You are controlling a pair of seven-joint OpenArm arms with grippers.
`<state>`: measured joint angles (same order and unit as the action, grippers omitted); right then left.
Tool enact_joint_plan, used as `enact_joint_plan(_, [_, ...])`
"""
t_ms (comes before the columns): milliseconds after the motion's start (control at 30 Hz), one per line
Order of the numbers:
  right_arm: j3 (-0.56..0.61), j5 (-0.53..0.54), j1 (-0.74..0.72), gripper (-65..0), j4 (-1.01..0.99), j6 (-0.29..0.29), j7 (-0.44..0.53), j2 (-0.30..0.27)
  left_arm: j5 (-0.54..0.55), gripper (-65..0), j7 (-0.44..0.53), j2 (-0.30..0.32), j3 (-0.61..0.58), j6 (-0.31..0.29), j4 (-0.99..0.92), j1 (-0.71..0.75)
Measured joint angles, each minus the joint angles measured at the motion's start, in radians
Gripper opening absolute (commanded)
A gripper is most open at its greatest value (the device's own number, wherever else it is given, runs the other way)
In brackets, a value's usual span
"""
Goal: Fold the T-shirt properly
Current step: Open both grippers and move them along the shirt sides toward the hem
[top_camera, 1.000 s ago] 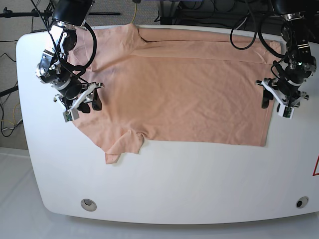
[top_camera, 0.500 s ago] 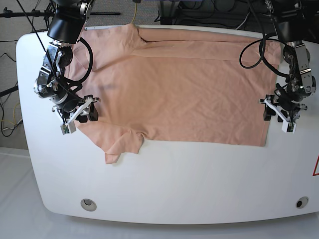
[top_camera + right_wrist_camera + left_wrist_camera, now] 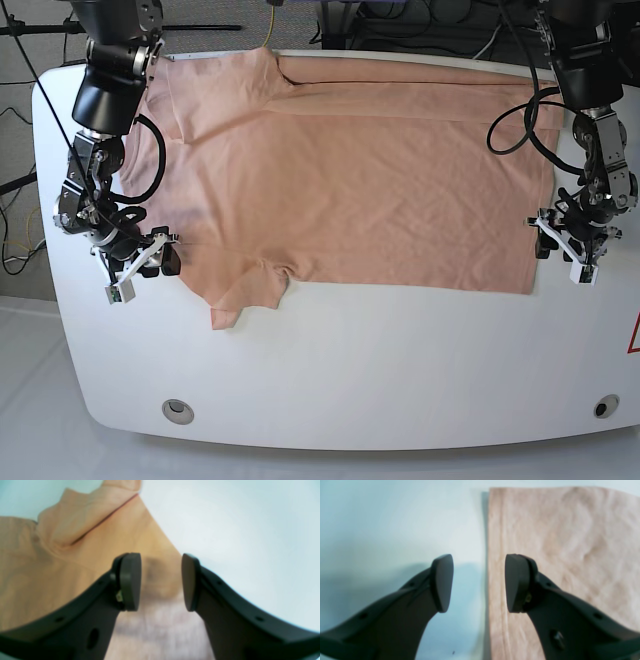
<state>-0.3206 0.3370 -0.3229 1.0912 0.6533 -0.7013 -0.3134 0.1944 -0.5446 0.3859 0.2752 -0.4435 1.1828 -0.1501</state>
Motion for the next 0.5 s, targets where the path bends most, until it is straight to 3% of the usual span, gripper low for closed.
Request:
enact_joint_plan(267, [0.014,-0.011,-0.061,-29.6,-0.101,0.002,0.079,-0.001,-0.02,-33.5,0.009,0.011,0.014,0.006,0.007,0.012])
enact_joint_plan(500, [0.021,0.0,-0.052,-31.2,-0.133,0.0,0.117,0.02,-0.008,-33.5,0.01,0.006,0.003,0.005,0.028,0.014])
